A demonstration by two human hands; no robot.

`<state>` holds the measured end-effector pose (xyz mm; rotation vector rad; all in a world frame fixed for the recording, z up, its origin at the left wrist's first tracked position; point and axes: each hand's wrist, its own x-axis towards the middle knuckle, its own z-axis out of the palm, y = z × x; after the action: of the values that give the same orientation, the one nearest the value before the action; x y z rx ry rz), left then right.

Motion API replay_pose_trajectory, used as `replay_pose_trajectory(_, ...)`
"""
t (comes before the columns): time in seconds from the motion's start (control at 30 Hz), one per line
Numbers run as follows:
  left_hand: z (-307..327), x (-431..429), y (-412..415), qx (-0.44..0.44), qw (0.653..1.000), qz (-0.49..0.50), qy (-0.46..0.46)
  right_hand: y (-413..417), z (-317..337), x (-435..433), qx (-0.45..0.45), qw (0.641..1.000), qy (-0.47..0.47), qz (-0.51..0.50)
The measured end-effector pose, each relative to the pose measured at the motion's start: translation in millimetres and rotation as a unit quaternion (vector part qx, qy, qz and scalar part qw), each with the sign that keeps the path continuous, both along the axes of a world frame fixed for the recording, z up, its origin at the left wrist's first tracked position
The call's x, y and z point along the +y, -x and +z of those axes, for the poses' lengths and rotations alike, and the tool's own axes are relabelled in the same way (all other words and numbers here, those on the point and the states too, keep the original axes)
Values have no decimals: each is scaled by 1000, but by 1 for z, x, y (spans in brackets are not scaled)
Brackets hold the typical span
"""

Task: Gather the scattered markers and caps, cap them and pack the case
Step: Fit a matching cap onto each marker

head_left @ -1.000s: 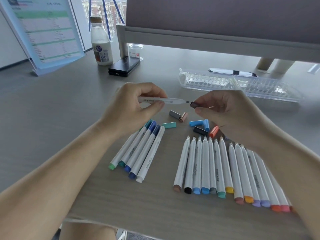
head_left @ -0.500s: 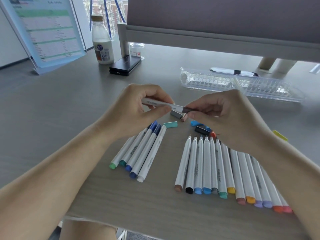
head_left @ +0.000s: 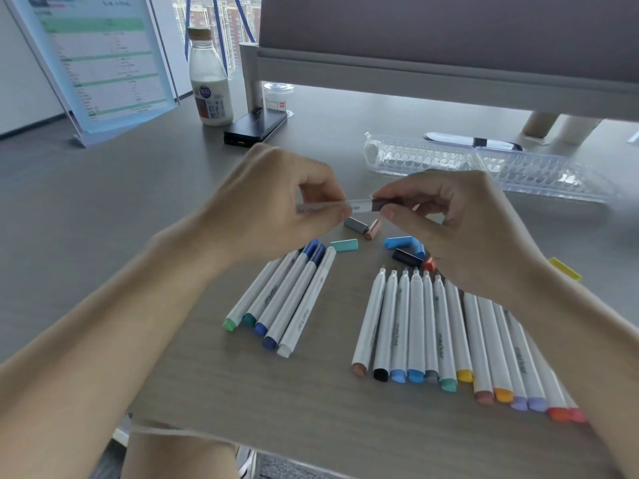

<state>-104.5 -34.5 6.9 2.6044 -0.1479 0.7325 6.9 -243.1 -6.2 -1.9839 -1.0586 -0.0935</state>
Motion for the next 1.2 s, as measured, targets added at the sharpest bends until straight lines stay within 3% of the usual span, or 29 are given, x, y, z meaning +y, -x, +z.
replay_pose_trajectory(0.17,28,-19,6,195,976,67,-68,2,0,1,5,999,51,8)
replay_pose_trajectory(0.37,12,-36,9,297,947,87,-91,-4,1,-4,14,998,37,-58)
replay_pose_trajectory(0.7,-2,-33,3,291,948,70,-112,-4,2,-3,58,995,44,-61)
replay_pose_trajectory(1.0,3,-47,2,261,963,44,-51,1,-6,0,3,972,237,-3)
replay_pose_trajectory(1.2,-3,-57,2,284,955,55,-60,1,-9,-2,-37,955,293,16)
